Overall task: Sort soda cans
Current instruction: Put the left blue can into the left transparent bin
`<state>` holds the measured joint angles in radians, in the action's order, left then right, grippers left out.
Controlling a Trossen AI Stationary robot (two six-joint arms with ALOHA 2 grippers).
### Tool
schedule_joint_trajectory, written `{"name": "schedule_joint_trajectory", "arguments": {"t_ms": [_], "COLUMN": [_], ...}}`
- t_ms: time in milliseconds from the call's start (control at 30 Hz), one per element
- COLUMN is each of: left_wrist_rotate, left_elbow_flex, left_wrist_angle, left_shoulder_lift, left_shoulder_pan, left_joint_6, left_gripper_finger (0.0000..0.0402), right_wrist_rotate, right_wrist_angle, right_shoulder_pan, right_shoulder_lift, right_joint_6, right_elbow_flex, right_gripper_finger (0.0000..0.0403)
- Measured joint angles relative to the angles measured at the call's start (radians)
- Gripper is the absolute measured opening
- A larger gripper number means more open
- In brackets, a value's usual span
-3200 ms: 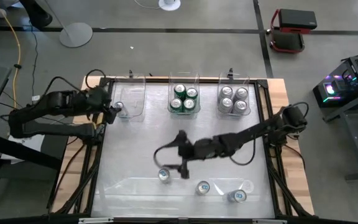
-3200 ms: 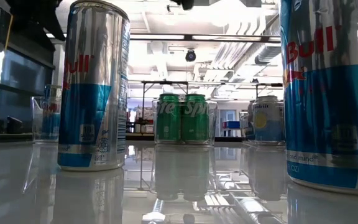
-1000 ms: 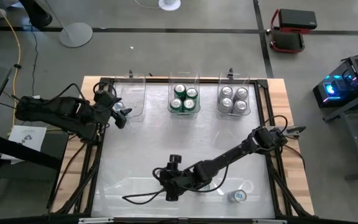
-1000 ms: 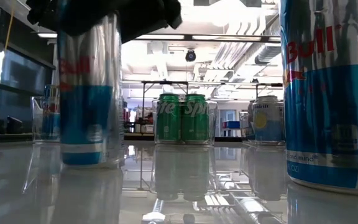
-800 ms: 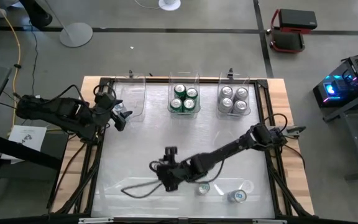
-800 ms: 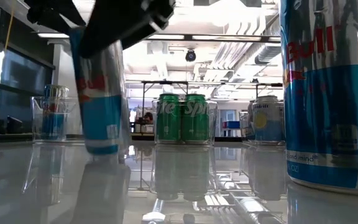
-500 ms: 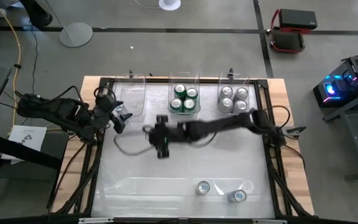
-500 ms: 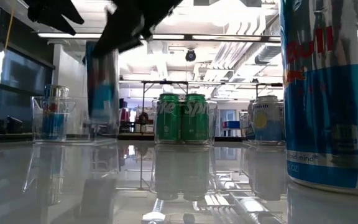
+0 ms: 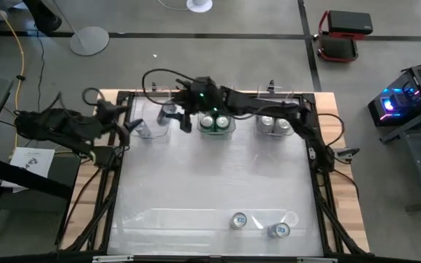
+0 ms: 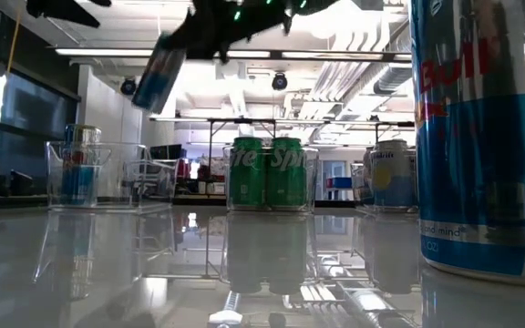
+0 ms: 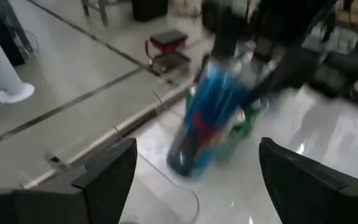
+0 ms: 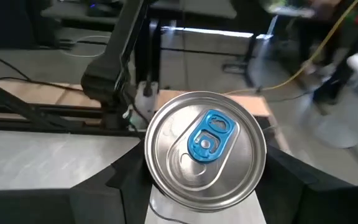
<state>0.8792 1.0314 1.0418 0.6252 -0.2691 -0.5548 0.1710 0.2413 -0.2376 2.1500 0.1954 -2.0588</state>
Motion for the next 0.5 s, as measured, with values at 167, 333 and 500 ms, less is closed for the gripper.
{"name": "schedule_joint_trajectory", "arguments": {"t_ms": [167,333,500], "left_wrist_rotate": [0.049,0.067,0.069], "left_elbow_flex": [0.004,0.004,-0.021], "left_wrist_angle": [-0.026,-0.027,-0.033], "left_shoulder_lift": [-0.041,-0.046,-0.039], "left_shoulder_pan": [0.000,0.000,0.000], "left_joint_6": [0.052,0.068,0.068], "left_gripper_finger": [0.0314,0.0314,0.0314], "right_wrist_rotate": [0.089,0.060,0.047], "right_wrist_angle": [0.039,0.093,0.058], "right_shoulder_pan": [-0.036,-0.027,-0.011], "right_shoulder_lift": [0.147,0.239,0.271], "right_joint_6": [-0.027,-0.044,-0.067], "right_elbow_flex": [-0.147,-0.298,-0.247], "right_gripper_finger": [0.0213,0.0213,0.0213]}}
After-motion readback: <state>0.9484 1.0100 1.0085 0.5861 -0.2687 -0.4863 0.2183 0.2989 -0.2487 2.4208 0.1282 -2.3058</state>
